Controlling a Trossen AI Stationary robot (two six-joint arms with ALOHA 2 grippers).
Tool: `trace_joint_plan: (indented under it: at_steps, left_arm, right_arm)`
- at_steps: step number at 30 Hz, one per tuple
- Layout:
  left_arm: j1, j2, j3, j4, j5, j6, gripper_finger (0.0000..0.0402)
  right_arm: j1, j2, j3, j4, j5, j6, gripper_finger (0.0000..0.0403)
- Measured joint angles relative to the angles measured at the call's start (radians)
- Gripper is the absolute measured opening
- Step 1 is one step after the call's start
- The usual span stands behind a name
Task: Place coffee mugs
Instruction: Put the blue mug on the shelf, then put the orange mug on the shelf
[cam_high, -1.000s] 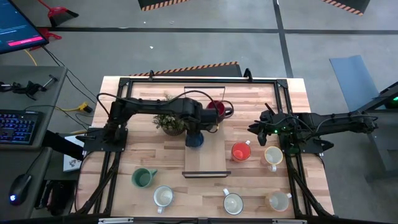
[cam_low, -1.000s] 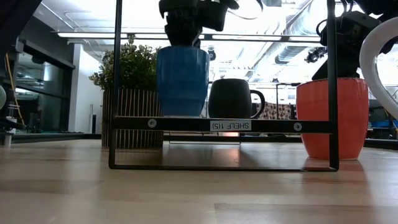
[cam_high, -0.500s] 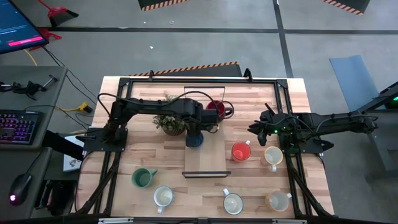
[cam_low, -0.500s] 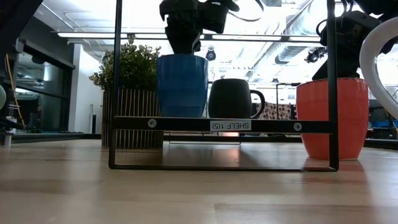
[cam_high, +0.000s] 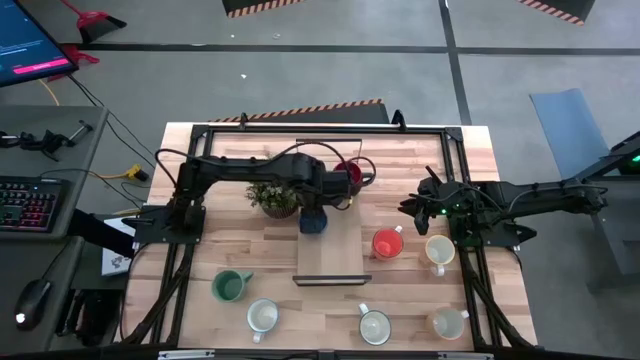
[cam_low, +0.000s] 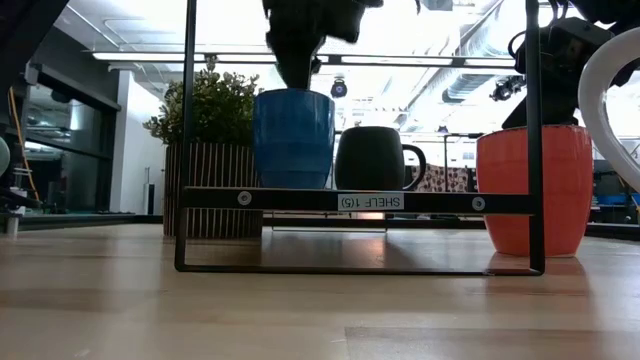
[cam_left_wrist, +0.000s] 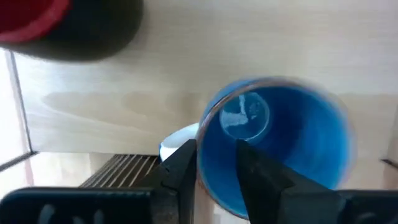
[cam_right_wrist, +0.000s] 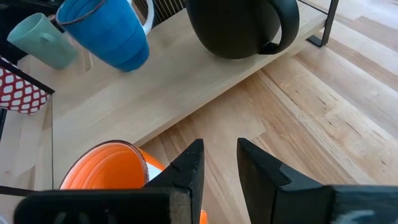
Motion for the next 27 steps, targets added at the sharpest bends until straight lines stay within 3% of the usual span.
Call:
trace_joint_plan:
  at_steps: [8,14,17,22,27]
  left_arm:
    - [-0.005,0.000,0.158,-0.092,0.008,-0.011,0.0110]
    - [-0.033,-0.001,0.297,-0.199,0.097,-0.069,0.0111]
    - [-0.058,-0.035,0.295,-0.203,0.160,-0.115,0.0111]
    - [-0.132,-0.107,0.250,-0.201,0.180,-0.157,0.0111]
    - [-0.234,-0.258,0.088,-0.194,0.150,-0.289,0.0111]
  right_arm:
    - [0.000,0.000,0.000,0.000,0.000,-0.008,0.0076]
    - [0.000,0.000,0.000,0.000,-0.057,-0.040,0.0076]
    - [0.000,0.000,0.000,0.000,-0.097,-0.053,0.0076]
    - [0.000,0.000,0.000,0.018,-0.114,-0.060,0.0076]
    - [0.000,-0.003,0.000,0.050,-0.116,-0.073,0.0076]
